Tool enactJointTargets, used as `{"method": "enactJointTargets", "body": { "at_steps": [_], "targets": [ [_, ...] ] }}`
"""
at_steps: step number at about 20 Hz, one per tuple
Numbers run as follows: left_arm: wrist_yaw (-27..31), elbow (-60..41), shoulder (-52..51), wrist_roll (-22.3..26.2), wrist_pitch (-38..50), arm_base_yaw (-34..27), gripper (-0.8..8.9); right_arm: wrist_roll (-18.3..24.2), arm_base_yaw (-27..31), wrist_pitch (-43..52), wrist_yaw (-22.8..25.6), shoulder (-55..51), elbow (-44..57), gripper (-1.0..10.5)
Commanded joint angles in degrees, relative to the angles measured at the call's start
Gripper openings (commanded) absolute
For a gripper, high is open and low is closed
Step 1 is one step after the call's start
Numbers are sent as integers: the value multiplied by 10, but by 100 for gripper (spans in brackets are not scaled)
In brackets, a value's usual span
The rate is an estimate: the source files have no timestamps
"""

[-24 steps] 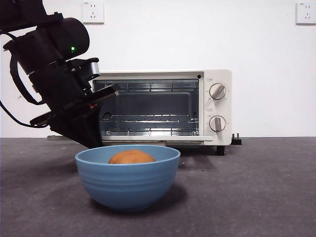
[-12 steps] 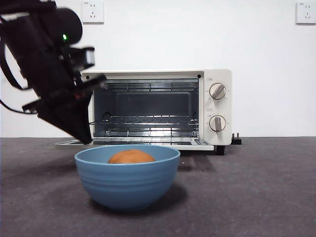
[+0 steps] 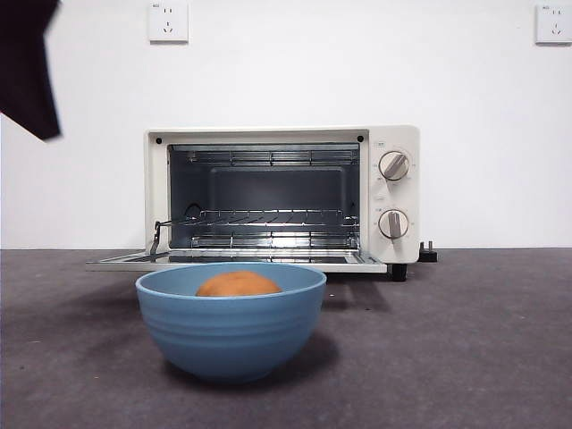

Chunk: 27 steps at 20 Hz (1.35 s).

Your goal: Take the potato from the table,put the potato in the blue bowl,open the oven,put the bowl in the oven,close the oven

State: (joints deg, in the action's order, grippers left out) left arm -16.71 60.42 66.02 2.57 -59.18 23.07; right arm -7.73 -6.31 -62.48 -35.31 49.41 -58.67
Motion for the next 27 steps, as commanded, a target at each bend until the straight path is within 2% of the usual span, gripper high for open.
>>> {"method": "enactJointTargets", "body": {
  "at_steps": [1, 4, 7, 9, 11, 13, 18, 21, 27],
  "targets": [
    [-2, 1, -31, 4, -26, 3, -6, -72, -75, 47, 52, 28, 4, -3],
    [-2, 1, -73, 4, -59, 3, -6, -139, -205, 116, 146, 88, 4, -3],
    [-2, 1, -96, 4, -90, 3, -6, -178, -295, 185, 176, 177, 0, -2],
    [-2, 1, -104, 4, -117, 3, -6, -192, -327, 190, 193, 247, -18, 2],
    [-1, 1, -112, 5, -132, 3, -6, -193, -348, 173, 237, 311, -43, 54],
    [2, 1, -122, 5, -128, 3, -6, -192, -359, 156, 275, 361, -72, 235],
    [2, 1, -131, 5, -115, 3, -6, -193, -360, 145, 269, 432, -112, 423],
    [2, 1, -131, 7, -113, 3, -6, -193, -361, 144, 257, 457, -112, 411],
    [2, 1, -131, 6, -100, 3, -6, -191, -361, 150, 264, 490, -112, 405]
  ]
}}
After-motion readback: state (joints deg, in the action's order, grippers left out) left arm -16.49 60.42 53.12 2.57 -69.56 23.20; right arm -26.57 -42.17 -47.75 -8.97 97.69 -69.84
